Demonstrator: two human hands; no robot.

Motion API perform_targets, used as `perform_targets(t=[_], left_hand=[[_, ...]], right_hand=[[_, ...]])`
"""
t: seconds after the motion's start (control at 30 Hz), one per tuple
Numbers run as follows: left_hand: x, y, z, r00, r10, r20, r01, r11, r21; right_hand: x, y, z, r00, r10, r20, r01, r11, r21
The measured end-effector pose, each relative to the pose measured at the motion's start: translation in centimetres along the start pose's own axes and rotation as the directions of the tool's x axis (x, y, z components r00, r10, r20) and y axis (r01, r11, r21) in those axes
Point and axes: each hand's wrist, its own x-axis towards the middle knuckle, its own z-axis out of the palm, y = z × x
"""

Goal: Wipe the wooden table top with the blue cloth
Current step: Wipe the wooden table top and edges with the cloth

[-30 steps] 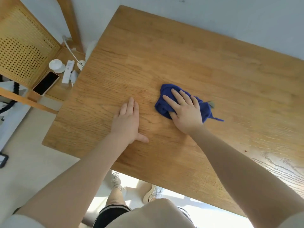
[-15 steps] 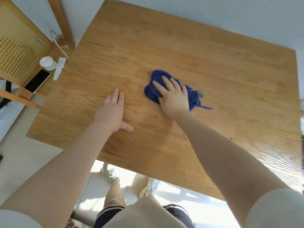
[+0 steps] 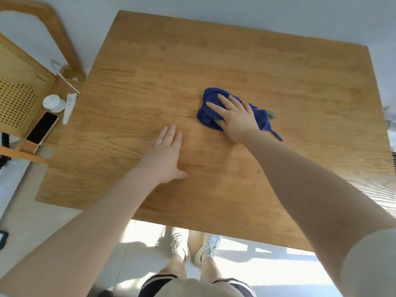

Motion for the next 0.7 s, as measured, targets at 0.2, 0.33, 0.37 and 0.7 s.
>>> perform_targets(t=[0.2, 0.33, 0.37, 0.7], left_hand=[[1.2, 1.7, 0.0, 0.997, 0.067, -0.035, -0.067, 0.998, 0.021], [2.6, 3.2, 1.0, 0.987, 0.153, -0.057, -0.147, 0.983, 0.107], [2.9, 3.3, 1.3, 0.986, 0.161, -0.052, -0.155, 0.982, 0.111], [2.8, 3.5, 0.9, 0.985, 0.17, -0.035, -0.167, 0.983, 0.069]], right_hand=[[-5.3, 2.1, -0.3, 0.948, -0.239, 0.209, 0.233, 0.971, 0.055], [-2.2, 4.4, -0.6, 0.998, -0.047, 0.043, 0.04, 0.987, 0.156], [-1.4, 4.9, -0.4, 1.0, 0.008, -0.011, -0.006, 0.991, 0.131], [-7.6, 1.2, 0.9, 0.999, -0.015, 0.041, 0.005, 0.973, 0.23]])
